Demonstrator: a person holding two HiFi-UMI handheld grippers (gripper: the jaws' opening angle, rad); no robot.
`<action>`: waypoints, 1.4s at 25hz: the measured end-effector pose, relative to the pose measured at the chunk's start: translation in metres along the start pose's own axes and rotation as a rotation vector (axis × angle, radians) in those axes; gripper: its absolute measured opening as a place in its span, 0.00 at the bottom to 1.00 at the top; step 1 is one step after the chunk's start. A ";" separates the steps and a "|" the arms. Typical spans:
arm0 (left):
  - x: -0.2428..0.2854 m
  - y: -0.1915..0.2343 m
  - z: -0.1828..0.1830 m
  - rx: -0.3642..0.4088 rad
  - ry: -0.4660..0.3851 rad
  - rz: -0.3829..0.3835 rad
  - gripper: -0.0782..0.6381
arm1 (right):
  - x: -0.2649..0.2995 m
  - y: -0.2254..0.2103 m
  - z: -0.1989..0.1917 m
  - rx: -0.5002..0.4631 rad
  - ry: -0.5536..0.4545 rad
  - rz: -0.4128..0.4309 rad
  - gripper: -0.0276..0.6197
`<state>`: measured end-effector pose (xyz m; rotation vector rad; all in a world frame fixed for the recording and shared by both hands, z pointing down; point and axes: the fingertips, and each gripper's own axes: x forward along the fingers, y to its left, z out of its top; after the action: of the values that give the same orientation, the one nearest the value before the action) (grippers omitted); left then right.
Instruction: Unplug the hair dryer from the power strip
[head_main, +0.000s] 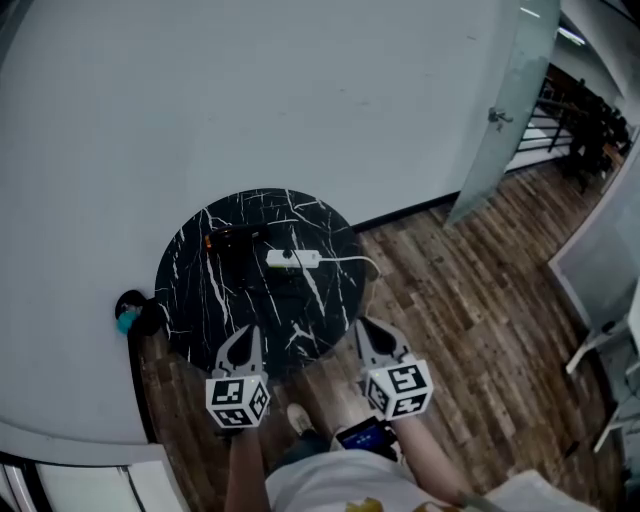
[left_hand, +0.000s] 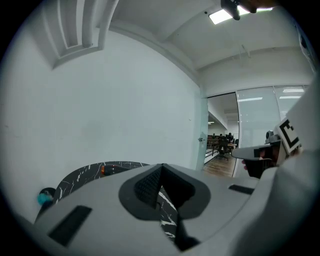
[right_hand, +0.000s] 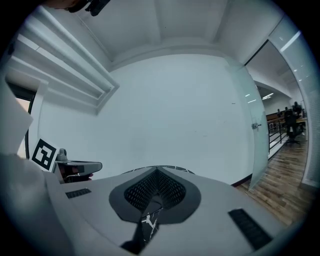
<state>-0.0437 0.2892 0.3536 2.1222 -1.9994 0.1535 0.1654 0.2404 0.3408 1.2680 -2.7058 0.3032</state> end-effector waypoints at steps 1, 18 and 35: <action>0.001 -0.001 0.000 0.000 0.001 -0.001 0.11 | 0.000 -0.002 0.000 0.002 -0.002 0.000 0.04; 0.078 0.028 0.002 -0.019 0.017 -0.018 0.11 | 0.063 -0.030 -0.005 -0.004 0.043 -0.017 0.04; 0.230 0.102 0.010 -0.063 0.070 -0.144 0.11 | 0.225 -0.056 0.004 0.028 0.115 -0.055 0.04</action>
<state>-0.1301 0.0582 0.4055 2.1805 -1.7819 0.1374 0.0648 0.0372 0.3905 1.2881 -2.5745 0.3964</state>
